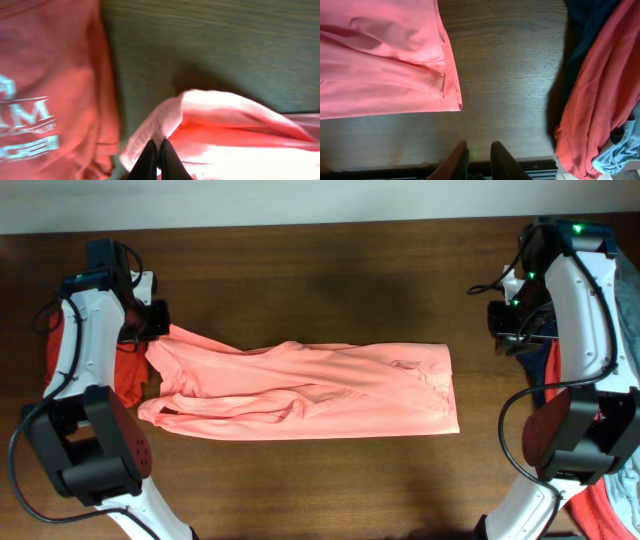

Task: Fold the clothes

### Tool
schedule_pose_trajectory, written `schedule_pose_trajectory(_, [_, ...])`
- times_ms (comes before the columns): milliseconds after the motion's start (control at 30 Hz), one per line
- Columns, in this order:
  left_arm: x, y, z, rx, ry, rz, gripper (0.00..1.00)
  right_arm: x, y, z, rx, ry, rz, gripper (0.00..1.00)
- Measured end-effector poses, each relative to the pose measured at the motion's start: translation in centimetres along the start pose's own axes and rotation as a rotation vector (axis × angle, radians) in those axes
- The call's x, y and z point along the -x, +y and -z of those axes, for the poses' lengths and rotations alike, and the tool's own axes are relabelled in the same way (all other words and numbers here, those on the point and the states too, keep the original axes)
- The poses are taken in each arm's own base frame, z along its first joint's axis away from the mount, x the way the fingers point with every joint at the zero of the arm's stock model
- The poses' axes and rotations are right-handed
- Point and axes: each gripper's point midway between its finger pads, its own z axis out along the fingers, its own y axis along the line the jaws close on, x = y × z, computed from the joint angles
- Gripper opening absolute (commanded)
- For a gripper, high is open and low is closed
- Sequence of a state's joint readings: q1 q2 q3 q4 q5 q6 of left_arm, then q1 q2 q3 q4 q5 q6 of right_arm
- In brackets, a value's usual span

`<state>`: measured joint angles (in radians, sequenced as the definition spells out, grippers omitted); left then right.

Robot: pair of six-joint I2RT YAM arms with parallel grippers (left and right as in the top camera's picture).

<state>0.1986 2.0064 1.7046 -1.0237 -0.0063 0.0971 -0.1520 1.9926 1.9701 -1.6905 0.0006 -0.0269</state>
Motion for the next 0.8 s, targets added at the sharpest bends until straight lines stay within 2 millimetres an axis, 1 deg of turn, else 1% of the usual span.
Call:
schedule_pose_trajectory(33, [-0.2, 0.2, 0.0, 0.011, 0.008, -0.006, 0.04, 0.0, 0.0, 0.0, 0.000, 0.000, 0.000, 0.21])
schedule_pose_trajectory(133, [-1.6, 0.5, -0.1, 0.030, 0.064, -0.027, 0.02, 0.0, 0.0, 0.0, 0.000, 0.000, 0.000, 0.21])
schedule_pose_trajectory(233, [-3.3, 0.5, -0.1, 0.032, 0.130, -0.054, 0.01, 0.0, 0.0, 0.0, 0.000, 0.000, 0.000, 0.21])
schedule_pose_trajectory(333, [-4.2, 0.5, 0.0, 0.029, 0.168, -0.076, 0.02, 0.0, 0.0, 0.0, 0.000, 0.000, -0.001, 0.21])
schedule_pose_trajectory(400, [-4.8, 0.4, 0.1, 0.026, 0.195, -0.087, 0.11, 0.0, 0.0, 0.0, 0.000, 0.000, -0.001, 0.21])
schedule_pose_trajectory(467, [-4.9, 0.5, 0.1, 0.026, 0.198, -0.097, 0.18, 0.0, 0.0, 0.0, 0.000, 0.000, -0.001, 0.21])
schedule_pose_trajectory(567, [-4.3, 0.5, 0.0, 0.027, 0.172, -0.103, 0.37, 0.0, 0.0, 0.0, 0.000, -0.002, 0.000, 0.21])
schedule_pose_trajectory(600, [-4.1, 0.5, -0.1, 0.026, 0.163, -0.099, 0.39, 0.1, 0.0, 0.0, 0.000, -0.003, -0.001, 0.21])
schedule_pose_trajectory(633, [-3.7, 0.5, -0.1, 0.029, 0.149, -0.094, 0.45, 0.1, 0.0, 0.0, 0.000, -0.003, 0.000, 0.21])
schedule_pose_trajectory(667, [-3.5, 0.5, -0.1, 0.030, 0.140, -0.087, 0.53, 0.1, 0.0, 0.0, 0.000, -0.003, -0.001, 0.21])
schedule_pose_trajectory(733, [-2.6, 0.6, -0.1, 0.036, 0.106, -0.066, 0.53, 0.1, 0.0, 0.0, 0.000, -0.004, 0.000, 0.21])
schedule_pose_trajectory(800, [-0.8, 0.6, 0.2, 0.038, 0.038, -0.049, 0.53, 0.1, 0.0, 0.0, 0.000, -0.003, 0.000, 0.21])
